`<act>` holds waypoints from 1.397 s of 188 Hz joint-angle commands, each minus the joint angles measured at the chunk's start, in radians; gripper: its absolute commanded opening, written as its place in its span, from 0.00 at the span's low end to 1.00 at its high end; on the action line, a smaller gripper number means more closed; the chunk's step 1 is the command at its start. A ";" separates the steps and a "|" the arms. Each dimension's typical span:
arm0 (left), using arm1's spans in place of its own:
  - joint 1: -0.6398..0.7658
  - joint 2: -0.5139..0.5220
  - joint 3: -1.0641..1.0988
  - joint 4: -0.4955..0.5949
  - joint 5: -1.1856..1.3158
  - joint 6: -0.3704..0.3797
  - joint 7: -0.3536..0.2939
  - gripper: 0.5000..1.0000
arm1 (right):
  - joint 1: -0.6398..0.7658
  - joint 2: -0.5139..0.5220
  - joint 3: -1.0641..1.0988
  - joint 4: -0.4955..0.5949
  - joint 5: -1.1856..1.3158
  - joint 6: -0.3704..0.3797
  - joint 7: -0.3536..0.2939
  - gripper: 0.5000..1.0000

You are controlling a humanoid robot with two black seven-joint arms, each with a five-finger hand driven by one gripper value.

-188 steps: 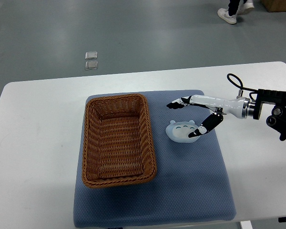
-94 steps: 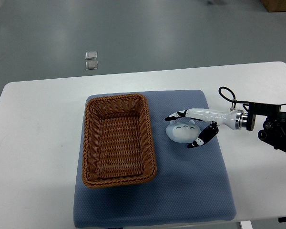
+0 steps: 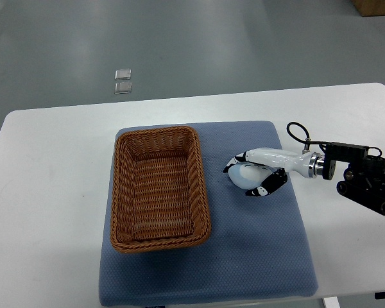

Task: Place blue toy in brown basket
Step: 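Lift the toy and carry it with the right hand over the basket, then open the right hand to drop the toy into the basket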

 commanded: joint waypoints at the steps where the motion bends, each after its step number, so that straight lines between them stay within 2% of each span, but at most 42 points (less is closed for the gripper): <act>1: 0.000 0.000 -0.001 0.000 0.000 0.000 0.000 1.00 | 0.002 0.000 0.000 -0.006 -0.001 -0.010 0.000 0.14; 11: 0.000 0.000 -0.001 0.000 0.000 0.000 0.000 1.00 | 0.003 -0.001 0.001 -0.006 -0.001 -0.019 0.000 0.10; 72: -0.003 0.000 -0.001 0.000 0.000 0.000 0.000 1.00 | 0.143 -0.029 0.010 0.002 0.021 -0.010 0.001 0.11; 108: -0.003 0.000 0.001 0.000 0.000 0.000 0.000 1.00 | 0.239 -0.008 0.010 0.003 0.021 0.059 0.001 0.12; 138: -0.003 0.000 0.002 0.000 0.002 0.000 0.000 1.00 | 0.307 0.041 0.000 0.002 0.022 0.113 0.008 0.17; 157: -0.005 0.000 0.004 0.000 0.002 0.000 0.000 1.00 | 0.342 0.123 -0.002 -0.008 0.031 0.144 0.008 0.17; 204: -0.005 0.000 0.005 -0.005 0.005 0.000 0.000 1.00 | 0.436 0.241 -0.138 -0.051 0.074 0.147 0.008 0.17; 245: -0.006 0.000 0.008 -0.008 0.006 0.000 0.000 1.00 | 0.446 0.316 -0.195 -0.074 0.074 0.147 0.008 0.19; 255: -0.006 0.000 0.008 -0.009 0.008 0.000 -0.002 1.00 | 0.445 0.341 -0.207 -0.090 0.074 0.144 0.008 0.23; 263: -0.006 0.000 0.008 -0.011 0.009 0.000 -0.002 1.00 | 0.439 0.354 -0.214 -0.100 0.074 0.142 0.006 0.32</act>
